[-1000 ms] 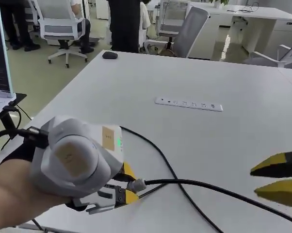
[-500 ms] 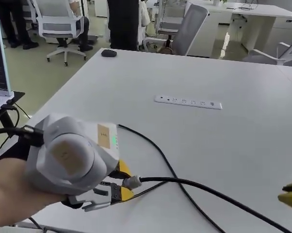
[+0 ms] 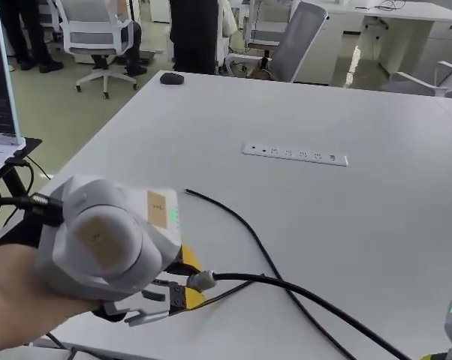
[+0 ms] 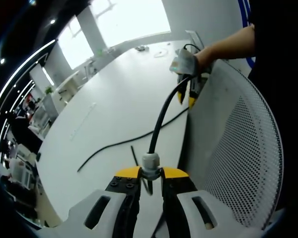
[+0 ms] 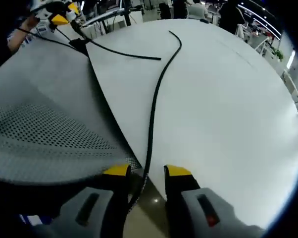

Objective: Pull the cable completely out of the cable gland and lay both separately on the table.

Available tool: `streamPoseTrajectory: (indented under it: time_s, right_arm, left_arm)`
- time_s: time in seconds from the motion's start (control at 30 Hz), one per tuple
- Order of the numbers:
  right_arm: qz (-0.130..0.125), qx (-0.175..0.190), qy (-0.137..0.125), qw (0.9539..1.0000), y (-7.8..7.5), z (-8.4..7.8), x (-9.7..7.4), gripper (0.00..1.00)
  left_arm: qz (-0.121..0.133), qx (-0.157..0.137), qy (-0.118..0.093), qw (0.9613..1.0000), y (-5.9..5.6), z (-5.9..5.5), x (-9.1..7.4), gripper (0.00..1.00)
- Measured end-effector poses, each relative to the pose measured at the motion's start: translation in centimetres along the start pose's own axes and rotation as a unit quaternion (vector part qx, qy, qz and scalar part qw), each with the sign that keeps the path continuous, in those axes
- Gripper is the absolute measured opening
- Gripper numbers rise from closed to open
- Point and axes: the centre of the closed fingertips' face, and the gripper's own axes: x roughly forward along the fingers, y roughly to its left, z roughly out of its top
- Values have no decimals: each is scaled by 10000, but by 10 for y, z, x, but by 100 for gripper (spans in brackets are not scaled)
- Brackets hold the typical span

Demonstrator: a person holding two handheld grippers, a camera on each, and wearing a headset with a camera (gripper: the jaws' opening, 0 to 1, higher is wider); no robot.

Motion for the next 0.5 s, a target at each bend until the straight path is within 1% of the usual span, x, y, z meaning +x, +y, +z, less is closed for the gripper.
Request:
streamPoseTrajectory:
  time_s: [0.03,0.07,0.1,0.13,0.17,0.2,0.23,0.27,0.3,0.33,0.37,0.4,0.47,0.5]
  right_arm:
    - [-8,-180,-29,9998,-2,-1,3,24]
    - [-11,-97,-69,9999,-3,-2,5,22]
    - [-30,-97,-63,9999,-4,-4,8,20]
    - [-121,-95,-53,9999,-7,-6,11,17]
    - [-338,-112,-44,9994,-13,-8,10,13]
    - [-349,-140,-105,9992,-12,-8,10,5]
    - [-292,-178,-95,9994,-11,-10,9,4]
    - [-193,91,-124,9997,-8,-6,9,4]
    - [-159,123,-115,9997,-8,-7,10,4]
    - [-165,65,-100,9998,-8,-4,9,4]
    - [-222,3,-110,9997,-10,-4,9,4]
    - [-356,-26,-90,9993,-18,-3,9,4]
    - [-513,-114,-7,9986,-33,-3,10,4]
    - [-627,-131,18,9979,-43,-1,10,4]
  left_arm:
    - [2,-2,-1,10000,0,0,0,17]
    - [5,-2,1,10000,0,0,0,17]
    - [10,-4,7,10000,0,-1,-1,17]
    - [15,-8,7,10000,-1,-1,-1,17]
    - [19,-19,7,10000,-1,-1,-1,17]
    - [22,-32,9,10000,-1,-2,-1,17]
    - [25,-43,15,10000,-2,-3,-1,17]
    - [8,-51,36,10000,-3,-4,-1,17]
    - [0,-49,52,10000,-3,-5,-1,17]
    - [-1,-51,73,10000,-4,-6,0,17]
    - [0,-54,77,10000,-4,-6,0,17]
    - [4,-60,79,10000,-4,-7,0,17]
    - [19,-76,63,9999,-5,-6,-1,17]
    - [29,-74,60,10000,-5,-5,-1,17]
